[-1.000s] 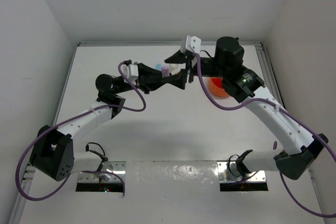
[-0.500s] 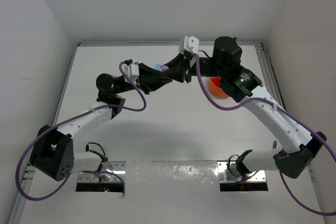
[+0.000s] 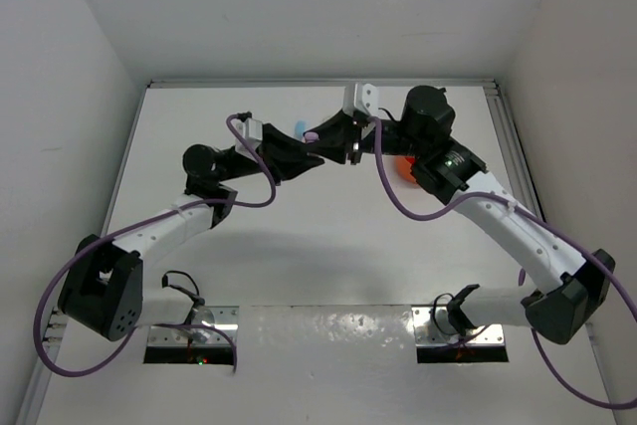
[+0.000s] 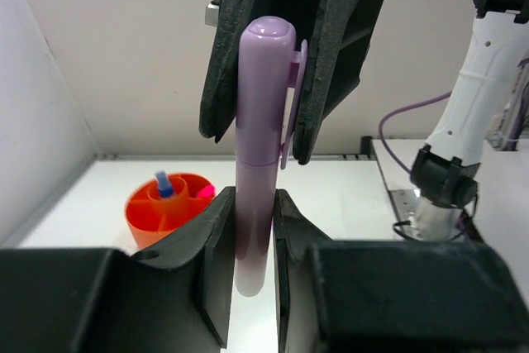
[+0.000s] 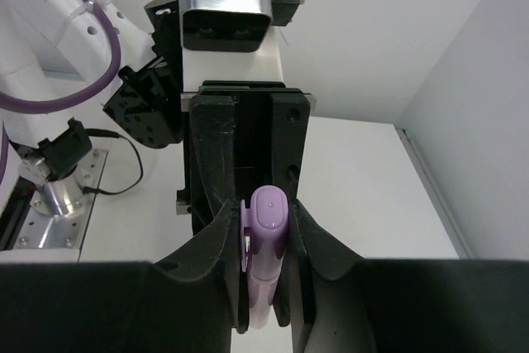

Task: Sort the stationery into containers
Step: Close the pen cap on the pen.

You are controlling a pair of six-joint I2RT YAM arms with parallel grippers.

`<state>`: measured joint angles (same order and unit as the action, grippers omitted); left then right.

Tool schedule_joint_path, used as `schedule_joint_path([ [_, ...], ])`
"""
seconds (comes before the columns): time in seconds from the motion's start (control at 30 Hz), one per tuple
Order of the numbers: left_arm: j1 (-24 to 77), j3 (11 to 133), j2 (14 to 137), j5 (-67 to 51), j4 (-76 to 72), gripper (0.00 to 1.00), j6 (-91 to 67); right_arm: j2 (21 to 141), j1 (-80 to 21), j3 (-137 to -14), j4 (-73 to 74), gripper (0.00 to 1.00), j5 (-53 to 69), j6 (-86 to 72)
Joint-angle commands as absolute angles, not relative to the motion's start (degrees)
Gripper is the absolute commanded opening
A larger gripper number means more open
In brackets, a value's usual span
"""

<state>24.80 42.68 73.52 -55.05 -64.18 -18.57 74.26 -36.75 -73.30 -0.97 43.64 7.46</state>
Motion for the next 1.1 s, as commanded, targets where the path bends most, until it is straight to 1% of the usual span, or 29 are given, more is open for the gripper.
schedule_joint_path([
  [0.0,23.6,45.3,70.3,-48.3,-88.4,0.0,-26.0,78.2,-35.2,-65.1,7.0,0.0,43.3,6.2],
  [0.27,21.9,45.1,69.4,-44.6,-92.9,0.0,-31.7,78.6,-34.6,-51.9,-8.3,0.0,43.1,-4.1],
  [0.5,21.3,44.7,69.4,-43.2,-94.4,0.0,-32.9,79.0,-35.6,-45.4,-13.8,0.0,41.8,-8.5],
  [0.9,20.5,44.6,69.5,-42.6,-95.8,0.0,-32.8,82.0,-37.0,-43.7,-12.1,0.0,41.0,-7.3],
  [1.07,20.4,44.6,69.7,-42.5,-96.7,0.0,-32.1,83.7,-37.1,-45.3,-9.9,0.0,40.8,-5.5],
])
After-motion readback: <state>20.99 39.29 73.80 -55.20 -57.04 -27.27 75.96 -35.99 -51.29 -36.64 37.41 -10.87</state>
